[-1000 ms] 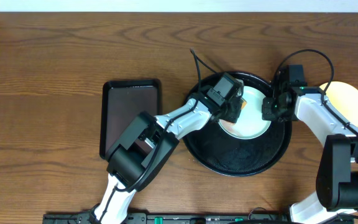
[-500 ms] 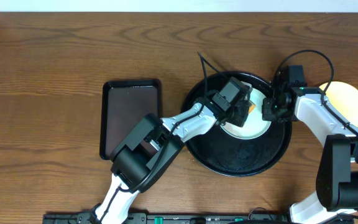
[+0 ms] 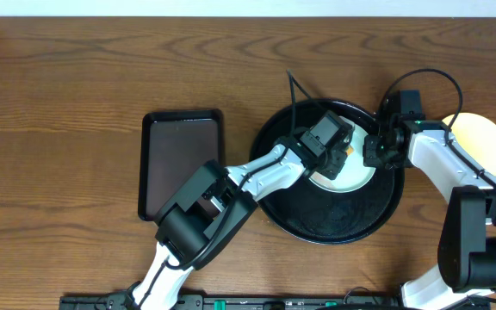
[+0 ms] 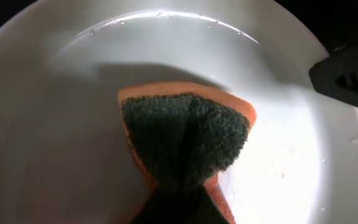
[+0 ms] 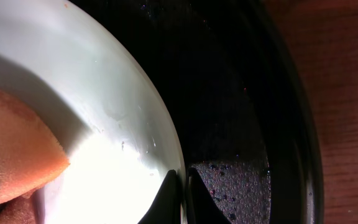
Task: Clean dirty plates on tray and stack at the side
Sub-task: 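Scrub the pale green plate with the sponge in left gripper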
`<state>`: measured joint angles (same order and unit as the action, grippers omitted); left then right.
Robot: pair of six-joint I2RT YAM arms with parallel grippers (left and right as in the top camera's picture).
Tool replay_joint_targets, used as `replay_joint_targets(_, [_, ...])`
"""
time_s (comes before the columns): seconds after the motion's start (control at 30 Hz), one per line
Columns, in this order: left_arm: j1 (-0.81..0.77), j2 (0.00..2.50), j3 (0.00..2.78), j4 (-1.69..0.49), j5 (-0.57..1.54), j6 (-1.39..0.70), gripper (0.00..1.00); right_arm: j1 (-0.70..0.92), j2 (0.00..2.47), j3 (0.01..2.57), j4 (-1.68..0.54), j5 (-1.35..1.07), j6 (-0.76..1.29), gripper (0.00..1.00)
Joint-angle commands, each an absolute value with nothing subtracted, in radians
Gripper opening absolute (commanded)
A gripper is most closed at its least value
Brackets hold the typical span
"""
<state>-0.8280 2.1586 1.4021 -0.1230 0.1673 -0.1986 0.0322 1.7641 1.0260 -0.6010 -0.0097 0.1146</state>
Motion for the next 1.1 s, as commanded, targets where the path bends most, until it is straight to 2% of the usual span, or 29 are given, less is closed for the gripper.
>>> replay_joint_targets(0.0, [-0.804,2.219,1.356,-0.155,0.015,-0.124,0.08,0.041,1.735,1.019,-0.598,-0.004,0.118,0.01])
replay_joint_targets(0.63, [-0.722,2.219,1.356,-0.212,-0.068,-0.019,0.08,0.041,1.735,1.019,-0.598,-0.004,0.118,0.01])
replay_joint_targets(1.07, [-0.72,2.262,1.356,-0.048,-0.063,-0.019,0.08,0.041,1.735,1.019,-0.596,-0.004,0.118,0.01])
